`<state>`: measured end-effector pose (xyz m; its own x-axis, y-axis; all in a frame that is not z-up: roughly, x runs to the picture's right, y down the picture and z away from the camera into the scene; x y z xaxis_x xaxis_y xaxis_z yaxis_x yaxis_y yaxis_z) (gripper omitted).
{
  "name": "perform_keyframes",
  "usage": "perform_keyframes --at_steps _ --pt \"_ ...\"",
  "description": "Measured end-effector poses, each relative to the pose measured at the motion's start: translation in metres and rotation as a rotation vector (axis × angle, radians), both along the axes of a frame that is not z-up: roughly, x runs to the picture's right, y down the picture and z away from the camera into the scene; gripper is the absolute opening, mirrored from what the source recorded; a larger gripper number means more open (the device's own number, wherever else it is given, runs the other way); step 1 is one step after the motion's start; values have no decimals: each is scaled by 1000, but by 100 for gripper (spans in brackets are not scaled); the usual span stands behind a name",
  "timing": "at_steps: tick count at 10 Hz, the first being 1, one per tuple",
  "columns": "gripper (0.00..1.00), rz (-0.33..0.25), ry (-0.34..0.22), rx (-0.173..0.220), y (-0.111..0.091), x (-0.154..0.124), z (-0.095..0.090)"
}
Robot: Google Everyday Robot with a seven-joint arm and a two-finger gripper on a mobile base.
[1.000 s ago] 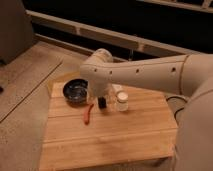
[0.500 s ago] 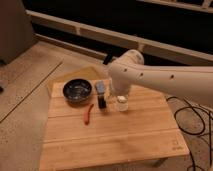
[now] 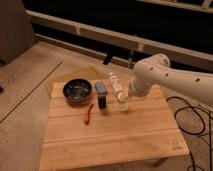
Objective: Place the ceramic cup over the eraser
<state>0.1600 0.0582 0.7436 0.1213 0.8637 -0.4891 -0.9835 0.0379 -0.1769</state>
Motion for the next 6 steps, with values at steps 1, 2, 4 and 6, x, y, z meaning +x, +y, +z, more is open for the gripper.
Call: perform_keyframes --at_steps 1,2,4,6 --pt "65 -22 -16 -9 0 6 6" --pt "65 -43 -29 -18 0 9 11" --pt "65 -73 -81 -21 -10 14 34" --pt "65 -75 -138 -15 -22 7 53"
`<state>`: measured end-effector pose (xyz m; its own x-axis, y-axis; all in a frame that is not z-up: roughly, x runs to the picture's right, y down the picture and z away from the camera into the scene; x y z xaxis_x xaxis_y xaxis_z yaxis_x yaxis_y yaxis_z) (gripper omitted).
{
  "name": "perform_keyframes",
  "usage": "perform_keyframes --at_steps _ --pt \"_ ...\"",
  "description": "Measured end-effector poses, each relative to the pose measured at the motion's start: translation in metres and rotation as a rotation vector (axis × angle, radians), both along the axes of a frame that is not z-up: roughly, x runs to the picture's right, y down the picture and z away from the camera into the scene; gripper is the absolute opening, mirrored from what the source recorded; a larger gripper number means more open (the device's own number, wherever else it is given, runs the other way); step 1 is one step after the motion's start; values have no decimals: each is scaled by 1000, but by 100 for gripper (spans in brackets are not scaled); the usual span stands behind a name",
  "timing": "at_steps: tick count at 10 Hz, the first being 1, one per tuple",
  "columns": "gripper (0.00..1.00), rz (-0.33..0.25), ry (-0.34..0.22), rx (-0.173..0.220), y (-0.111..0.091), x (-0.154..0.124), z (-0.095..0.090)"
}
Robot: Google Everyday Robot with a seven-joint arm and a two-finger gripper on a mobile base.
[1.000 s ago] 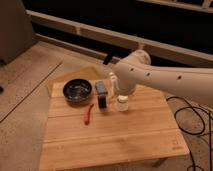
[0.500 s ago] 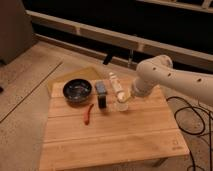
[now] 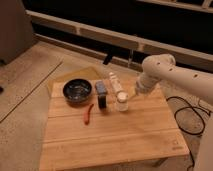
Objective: Place the ceramic cup over the eraser
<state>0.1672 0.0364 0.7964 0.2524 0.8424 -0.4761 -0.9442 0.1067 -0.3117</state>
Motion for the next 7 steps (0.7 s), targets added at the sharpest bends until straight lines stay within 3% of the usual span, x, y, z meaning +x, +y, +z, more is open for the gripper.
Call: perform_keyframes --at_steps 2,4,7 --pt "65 4 -77 7 -11 -20 11" --pt "65 -35 -158 2 -15 -48 12" --pt "65 -34 -158 2 -15 -47 11"
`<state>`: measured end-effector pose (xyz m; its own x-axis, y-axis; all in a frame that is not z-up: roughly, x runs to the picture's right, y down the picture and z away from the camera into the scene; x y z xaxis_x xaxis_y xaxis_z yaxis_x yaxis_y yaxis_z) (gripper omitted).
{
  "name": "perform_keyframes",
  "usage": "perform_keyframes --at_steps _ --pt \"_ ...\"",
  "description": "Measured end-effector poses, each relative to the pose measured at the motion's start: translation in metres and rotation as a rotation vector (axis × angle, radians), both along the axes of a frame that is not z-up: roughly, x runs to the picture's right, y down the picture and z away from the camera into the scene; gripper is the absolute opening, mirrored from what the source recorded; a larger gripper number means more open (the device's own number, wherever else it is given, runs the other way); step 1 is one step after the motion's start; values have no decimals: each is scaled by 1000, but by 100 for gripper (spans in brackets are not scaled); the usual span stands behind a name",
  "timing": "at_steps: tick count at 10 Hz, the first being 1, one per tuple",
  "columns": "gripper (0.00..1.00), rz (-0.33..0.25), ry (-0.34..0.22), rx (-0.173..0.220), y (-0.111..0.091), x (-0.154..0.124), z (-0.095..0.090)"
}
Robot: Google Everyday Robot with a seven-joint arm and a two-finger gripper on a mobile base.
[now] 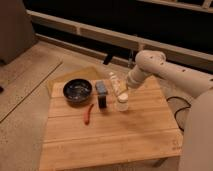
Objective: Place the ceramic cup over the eraser
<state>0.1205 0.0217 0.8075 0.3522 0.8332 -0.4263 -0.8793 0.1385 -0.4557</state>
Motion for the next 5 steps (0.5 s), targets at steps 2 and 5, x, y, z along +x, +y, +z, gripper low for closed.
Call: perform_keyframes --at_steps 2,5 --pt "65 -18 31 25 -5 2 -3" --pt "65 -75 102 66 -11 1 -9"
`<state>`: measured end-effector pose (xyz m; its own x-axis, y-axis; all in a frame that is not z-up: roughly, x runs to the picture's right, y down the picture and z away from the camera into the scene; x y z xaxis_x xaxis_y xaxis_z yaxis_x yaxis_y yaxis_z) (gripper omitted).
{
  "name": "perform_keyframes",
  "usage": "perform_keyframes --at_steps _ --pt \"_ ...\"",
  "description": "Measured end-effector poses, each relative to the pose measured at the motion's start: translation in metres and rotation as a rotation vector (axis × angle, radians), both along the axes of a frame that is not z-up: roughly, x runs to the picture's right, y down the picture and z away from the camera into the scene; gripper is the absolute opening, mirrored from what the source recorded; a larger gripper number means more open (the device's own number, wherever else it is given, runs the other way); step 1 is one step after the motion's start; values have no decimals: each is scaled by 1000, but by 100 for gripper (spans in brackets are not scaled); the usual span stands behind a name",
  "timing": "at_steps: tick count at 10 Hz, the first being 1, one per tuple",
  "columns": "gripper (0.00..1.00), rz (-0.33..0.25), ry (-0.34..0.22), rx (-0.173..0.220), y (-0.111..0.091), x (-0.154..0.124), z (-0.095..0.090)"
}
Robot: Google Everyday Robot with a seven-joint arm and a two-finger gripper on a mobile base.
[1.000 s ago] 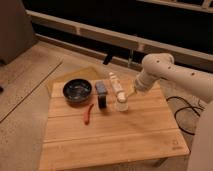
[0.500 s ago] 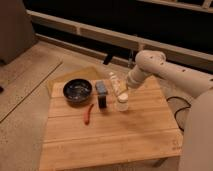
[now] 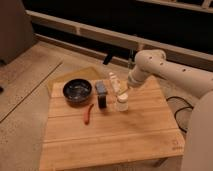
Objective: Place the ceramic cup over the eraser
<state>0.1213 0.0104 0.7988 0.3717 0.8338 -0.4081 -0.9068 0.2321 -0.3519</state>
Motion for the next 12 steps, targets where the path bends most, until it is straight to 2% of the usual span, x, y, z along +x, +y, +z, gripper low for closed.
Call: perform_keyframes --at_steps 2,4,8,12 --pt "65 -29 13 -10 4 -18 0" --pt "65 -54 33 -37 16 -28 13" --pt "65 -99 77 -56 22 -21 38" --pt "65 -90 98 -105 34 -14 57"
